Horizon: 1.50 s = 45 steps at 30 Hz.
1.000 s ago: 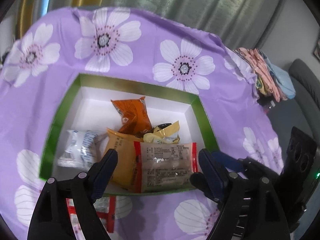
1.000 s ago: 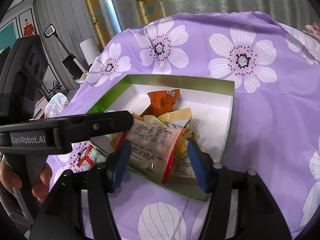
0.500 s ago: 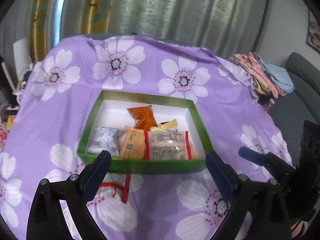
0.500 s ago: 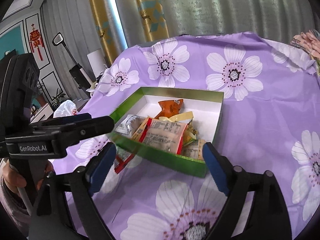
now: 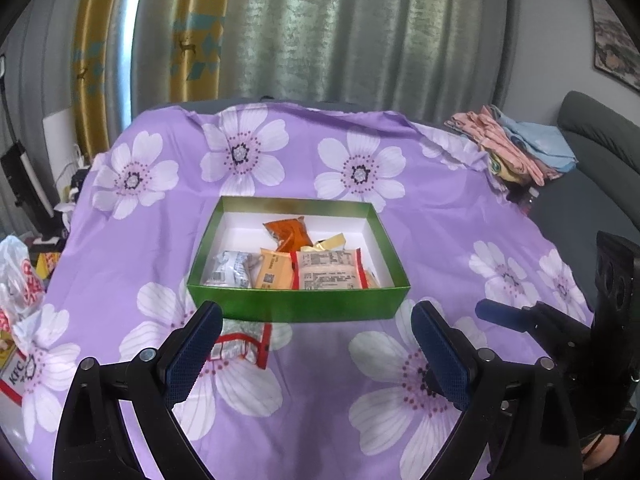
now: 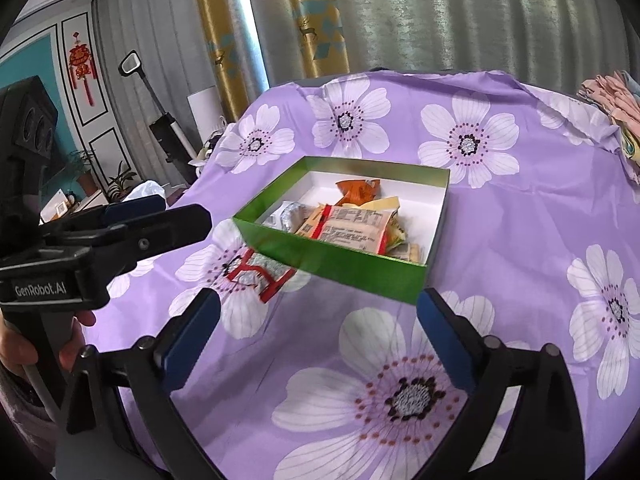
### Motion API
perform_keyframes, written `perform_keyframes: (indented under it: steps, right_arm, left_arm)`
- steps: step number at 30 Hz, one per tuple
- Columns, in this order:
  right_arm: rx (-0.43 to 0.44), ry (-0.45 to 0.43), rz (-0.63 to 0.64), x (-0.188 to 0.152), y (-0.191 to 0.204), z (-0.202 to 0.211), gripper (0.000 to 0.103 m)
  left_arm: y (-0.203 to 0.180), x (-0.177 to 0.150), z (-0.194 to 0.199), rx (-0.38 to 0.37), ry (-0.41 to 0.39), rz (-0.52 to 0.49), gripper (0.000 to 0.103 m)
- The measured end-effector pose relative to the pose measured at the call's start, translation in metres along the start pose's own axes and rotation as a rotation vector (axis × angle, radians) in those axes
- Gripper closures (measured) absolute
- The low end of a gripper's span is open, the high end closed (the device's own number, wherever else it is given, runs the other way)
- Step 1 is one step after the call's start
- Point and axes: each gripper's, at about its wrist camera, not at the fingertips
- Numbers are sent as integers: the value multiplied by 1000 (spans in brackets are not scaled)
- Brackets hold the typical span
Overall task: Organize snacks
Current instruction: 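Move the left gripper toward the red-and-silver snack packet beside the box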
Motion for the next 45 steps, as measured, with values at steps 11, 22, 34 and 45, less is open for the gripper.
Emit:
perform_keyframes:
  steps: [11,22,34,45]
  right_arm:
    - [0,47,21,-25,14,12,3]
    - [24,114,13,-44,20,-5,4]
    - [55,206,23,-55,26,-51,4]
    - [121,245,-30,-49,24,-92,4]
  left_arm:
    - [37,-32,21,-42,41,163,1]
    - [89,-87,11,-10,148,329,1]
    - [93,-100,-17,9,191,274,1]
    - [104,-92,-37,-8,193,268,1]
Point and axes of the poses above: each gripper's, at about its wrist camera, not at the fingertips, and z roughly against the way its jaws point, y to its left, x to its top, and after that the axes turned 6 degrees about -z, right-handed
